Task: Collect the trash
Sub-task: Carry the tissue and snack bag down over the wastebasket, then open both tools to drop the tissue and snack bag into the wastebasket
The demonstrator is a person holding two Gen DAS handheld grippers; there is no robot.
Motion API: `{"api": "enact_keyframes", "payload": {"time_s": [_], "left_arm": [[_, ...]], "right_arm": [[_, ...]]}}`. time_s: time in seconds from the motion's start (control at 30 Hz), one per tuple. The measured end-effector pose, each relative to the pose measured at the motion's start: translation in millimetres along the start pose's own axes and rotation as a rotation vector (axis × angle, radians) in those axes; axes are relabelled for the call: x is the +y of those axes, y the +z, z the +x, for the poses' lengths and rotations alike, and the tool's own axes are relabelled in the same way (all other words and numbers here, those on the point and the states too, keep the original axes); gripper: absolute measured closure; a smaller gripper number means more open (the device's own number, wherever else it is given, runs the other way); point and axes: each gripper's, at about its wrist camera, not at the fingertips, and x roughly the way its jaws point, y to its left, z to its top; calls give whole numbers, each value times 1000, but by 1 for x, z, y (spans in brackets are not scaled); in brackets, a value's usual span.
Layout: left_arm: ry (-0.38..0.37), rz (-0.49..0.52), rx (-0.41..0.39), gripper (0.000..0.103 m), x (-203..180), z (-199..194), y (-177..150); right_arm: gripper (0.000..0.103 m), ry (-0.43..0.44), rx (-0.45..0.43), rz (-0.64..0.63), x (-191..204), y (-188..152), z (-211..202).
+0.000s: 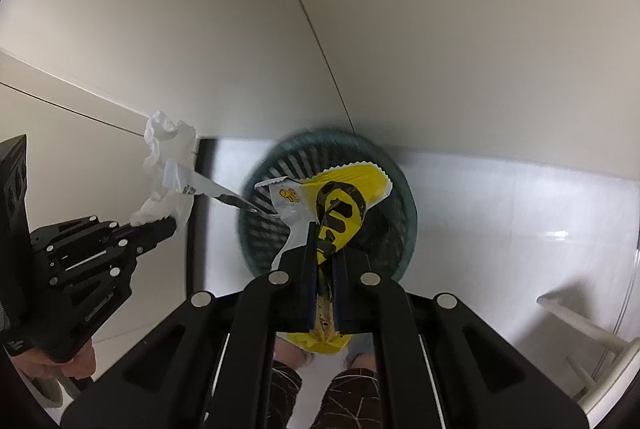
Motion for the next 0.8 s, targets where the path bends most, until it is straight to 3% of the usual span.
{"api": "enact_keyframes", "payload": {"time_s": [0.2,0.4,0.6,0.7,0.8], "left_arm": [[7,24,56,101,4,76,-8],[-12,23,122,101,4,129,-18],[-26,27,121,98,-1,138,-21],[-16,33,116,83,0,140,-24],[-15,30,109,77,4,132,-24]], "right_arm": [[99,-15,37,-1,-24,-7,58],[99,-30,67,24,-33,-28,86],[99,-38,80,21,-38,-33,101],[99,-40,78,13,-35,-32,101],[98,-26,75,18,-33,-31,99]]}}
